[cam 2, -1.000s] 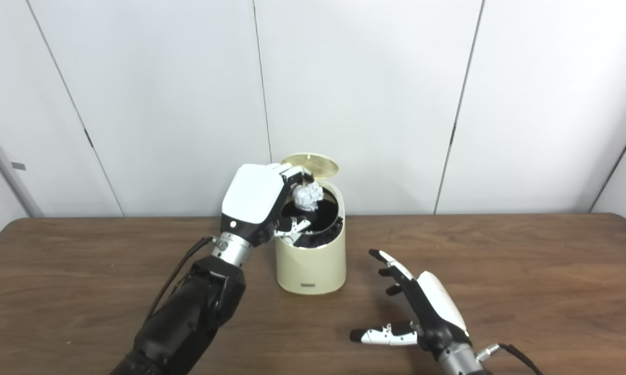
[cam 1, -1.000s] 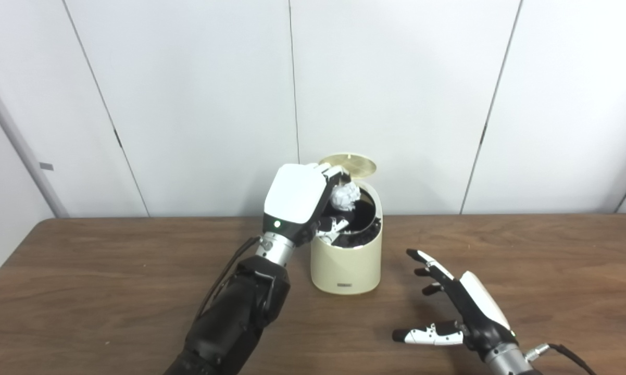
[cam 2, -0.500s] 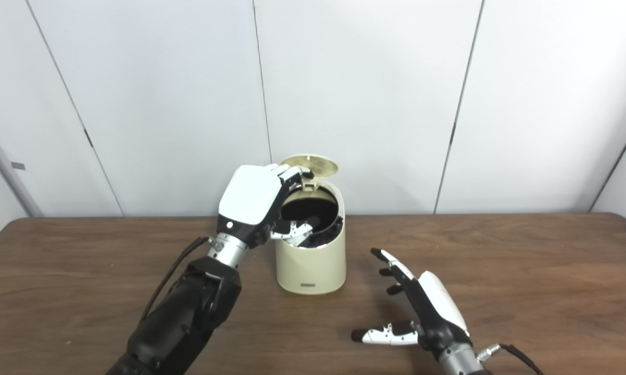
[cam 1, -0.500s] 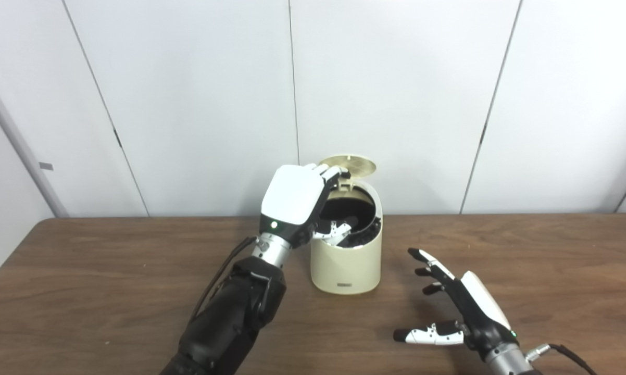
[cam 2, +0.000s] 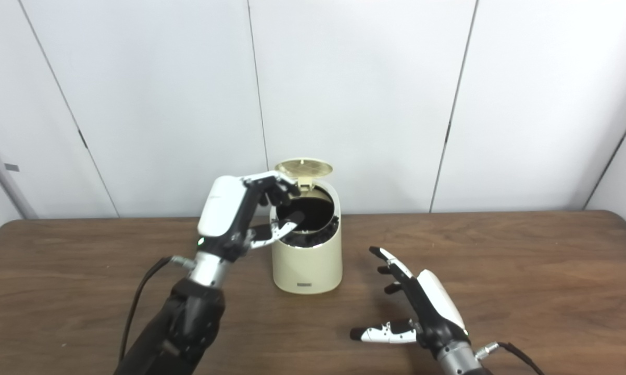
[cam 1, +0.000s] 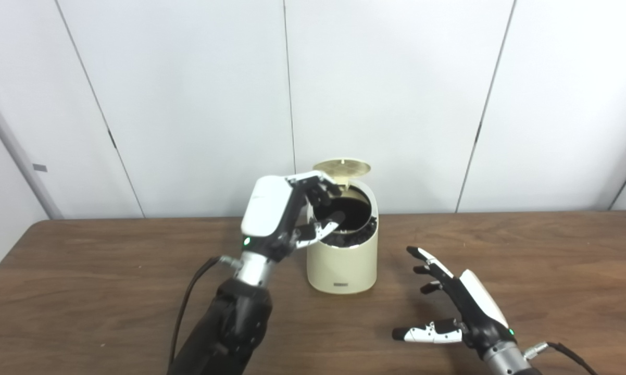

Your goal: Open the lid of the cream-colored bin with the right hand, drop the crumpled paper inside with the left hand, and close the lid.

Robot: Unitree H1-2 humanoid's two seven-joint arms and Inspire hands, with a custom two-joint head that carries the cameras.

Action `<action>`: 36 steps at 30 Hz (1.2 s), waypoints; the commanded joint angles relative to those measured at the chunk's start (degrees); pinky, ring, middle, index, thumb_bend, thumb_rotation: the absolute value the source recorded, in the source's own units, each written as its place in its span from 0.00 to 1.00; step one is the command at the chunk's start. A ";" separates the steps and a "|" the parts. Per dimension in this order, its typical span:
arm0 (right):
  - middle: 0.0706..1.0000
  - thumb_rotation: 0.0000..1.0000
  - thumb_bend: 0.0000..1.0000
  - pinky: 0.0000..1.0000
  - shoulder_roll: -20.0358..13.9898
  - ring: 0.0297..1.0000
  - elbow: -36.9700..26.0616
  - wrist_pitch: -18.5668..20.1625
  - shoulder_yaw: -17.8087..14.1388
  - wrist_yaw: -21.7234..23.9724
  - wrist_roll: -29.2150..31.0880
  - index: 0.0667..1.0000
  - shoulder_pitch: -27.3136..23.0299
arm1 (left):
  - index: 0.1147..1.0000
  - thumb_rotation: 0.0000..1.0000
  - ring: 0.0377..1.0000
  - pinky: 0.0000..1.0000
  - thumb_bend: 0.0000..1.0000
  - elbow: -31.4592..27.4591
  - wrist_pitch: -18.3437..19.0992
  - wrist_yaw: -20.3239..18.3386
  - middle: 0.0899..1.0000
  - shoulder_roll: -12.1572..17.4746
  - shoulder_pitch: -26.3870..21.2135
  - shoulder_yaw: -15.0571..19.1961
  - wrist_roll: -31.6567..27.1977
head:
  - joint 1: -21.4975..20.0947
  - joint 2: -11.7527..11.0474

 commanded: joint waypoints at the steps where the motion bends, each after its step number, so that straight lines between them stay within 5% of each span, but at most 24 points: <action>1: 0.92 0.21 0.76 0.69 -0.31 0.84 -0.88 -2.77 -0.63 -1.33 0.76 0.91 -1.63 | 0.44 0.00 0.42 0.36 0.52 -4.18 -1.81 -0.46 0.43 -0.29 0.44 2.08 -3.64 | 0.05 0.08; 14: 0.92 0.21 0.76 0.67 -0.46 0.83 -0.67 -3.00 -0.67 -1.15 1.33 0.91 -1.86 | 0.42 0.00 0.51 0.44 0.52 -13.32 -1.32 -7.95 0.45 0.58 12.08 9.07 -14.84 | 0.19 0.16; 15: 0.92 0.22 0.76 0.66 -0.48 0.83 -0.63 -3.09 -0.65 -1.20 1.28 0.91 -1.86 | 0.43 0.03 0.53 0.45 0.51 -13.39 -1.29 -8.33 0.52 0.60 12.49 9.38 -15.13 | 0.19 0.16; 18: 0.92 0.22 0.77 0.66 -0.41 0.83 -0.58 -3.23 -0.61 -1.27 1.16 0.91 -1.92 | 0.43 0.06 0.56 0.48 0.51 -12.36 -1.95 -9.41 0.60 0.98 13.90 10.18 -15.86 | 0.19 0.16; 29: 0.93 0.22 0.75 0.71 -0.60 0.84 -1.11 -3.00 -1.15 -1.09 1.51 0.92 -3.10 | 0.43 0.06 0.59 0.49 0.51 -4.51 -2.38 -10.84 0.64 0.40 16.48 11.43 -16.43 | 0.56 0.23; 31: 0.93 0.25 0.75 0.71 -0.86 0.84 -0.87 -3.34 -1.30 -1.28 1.13 0.92 -3.81 | 0.63 0.02 0.61 0.51 0.60 -3.66 -1.39 -11.89 0.66 0.32 16.63 11.19 -17.02 | 0.49 0.15; 36: 0.91 0.34 0.75 0.70 -1.79 0.82 0.16 -4.24 -1.77 -1.46 0.57 0.92 -7.17 | 0.69 0.00 0.62 0.52 0.64 -0.45 -1.55 -12.40 0.67 -0.10 16.42 11.03 -17.14 | 0.32 -0.24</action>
